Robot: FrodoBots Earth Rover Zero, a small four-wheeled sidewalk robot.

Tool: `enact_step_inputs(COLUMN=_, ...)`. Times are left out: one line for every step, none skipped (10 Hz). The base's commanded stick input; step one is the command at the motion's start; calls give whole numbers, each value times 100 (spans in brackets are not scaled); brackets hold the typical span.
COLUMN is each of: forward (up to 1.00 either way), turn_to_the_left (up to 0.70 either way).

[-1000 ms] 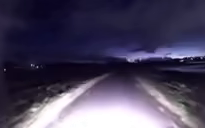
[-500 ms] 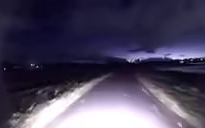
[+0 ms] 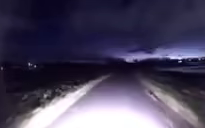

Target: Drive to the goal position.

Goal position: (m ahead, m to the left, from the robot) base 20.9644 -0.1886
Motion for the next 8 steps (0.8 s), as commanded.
enact_step_inputs(forward=85, turn_to_the_left=0)
enact_step_inputs(forward=85, turn_to_the_left=0)
enact_step_inputs(forward=85, turn_to_the_left=0)
enact_step_inputs(forward=85, turn_to_the_left=0)
enact_step_inputs(forward=85, turn_to_the_left=0)
enact_step_inputs(forward=85, turn_to_the_left=-1)
enact_step_inputs(forward=85, turn_to_the_left=-3)
enact_step_inputs(forward=85, turn_to_the_left=-34)
